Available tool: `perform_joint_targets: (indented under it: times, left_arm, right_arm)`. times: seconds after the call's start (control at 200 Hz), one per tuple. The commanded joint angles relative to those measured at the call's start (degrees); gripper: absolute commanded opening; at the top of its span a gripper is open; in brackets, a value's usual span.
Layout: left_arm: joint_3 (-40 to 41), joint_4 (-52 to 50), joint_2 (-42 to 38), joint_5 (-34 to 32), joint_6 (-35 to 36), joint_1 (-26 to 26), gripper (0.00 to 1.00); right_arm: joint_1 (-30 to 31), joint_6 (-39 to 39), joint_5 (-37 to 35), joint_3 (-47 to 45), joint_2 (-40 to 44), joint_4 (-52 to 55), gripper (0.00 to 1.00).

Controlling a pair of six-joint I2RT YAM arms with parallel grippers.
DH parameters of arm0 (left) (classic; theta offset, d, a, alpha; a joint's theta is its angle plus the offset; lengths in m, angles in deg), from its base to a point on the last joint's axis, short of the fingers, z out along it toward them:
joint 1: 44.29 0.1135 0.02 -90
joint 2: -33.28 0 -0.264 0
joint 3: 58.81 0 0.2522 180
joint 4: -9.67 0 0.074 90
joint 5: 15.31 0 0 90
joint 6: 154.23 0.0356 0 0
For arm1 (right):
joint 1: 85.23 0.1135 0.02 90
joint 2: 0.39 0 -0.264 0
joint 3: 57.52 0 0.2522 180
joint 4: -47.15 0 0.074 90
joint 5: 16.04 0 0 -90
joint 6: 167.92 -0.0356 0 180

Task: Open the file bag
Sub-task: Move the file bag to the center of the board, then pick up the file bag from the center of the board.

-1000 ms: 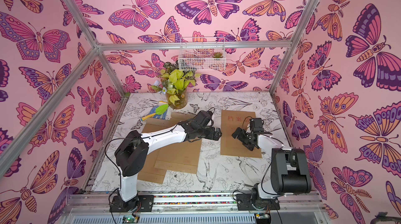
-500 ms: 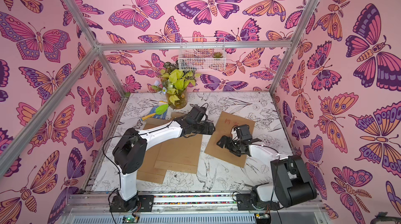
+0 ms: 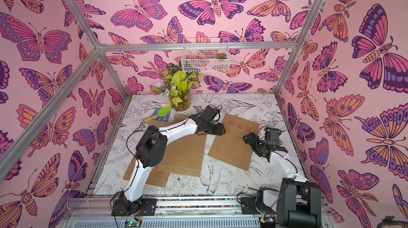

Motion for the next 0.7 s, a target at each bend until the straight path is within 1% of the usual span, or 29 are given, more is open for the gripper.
perform_joint_targets:
  times: [0.0,0.075,0.25,0.346,0.486,0.696]
  left_arm:
    - [-2.9,-5.1,2.3,1.6,1.9,0.0,0.59]
    - [-3.8,-5.6,3.6,1.7,1.6,0.0,0.59]
    - [-4.8,-6.5,5.8,2.8,1.2,-0.1,0.59]
    - [-4.8,-7.1,6.3,2.7,1.2,0.0,0.6]
    - [-4.0,-7.8,6.3,2.1,1.6,0.0,0.61]
    - [-2.9,-8.2,7.0,2.5,1.5,-0.1,0.62]
  right_arm:
    - [-3.5,1.1,3.0,-0.2,-2.2,0.2,0.83]
    - [-5.0,1.1,2.8,0.1,-4.4,0.2,0.83]
    - [-6.0,0.5,3.0,0.7,-7.9,-0.8,0.83]
    - [-6.3,0.0,4.2,0.7,-9.5,-1.9,0.83]
    - [-6.4,-0.1,4.0,0.9,-11.0,-2.2,0.83]
    - [-6.5,-0.6,7.3,1.0,-13.7,-4.1,0.83]
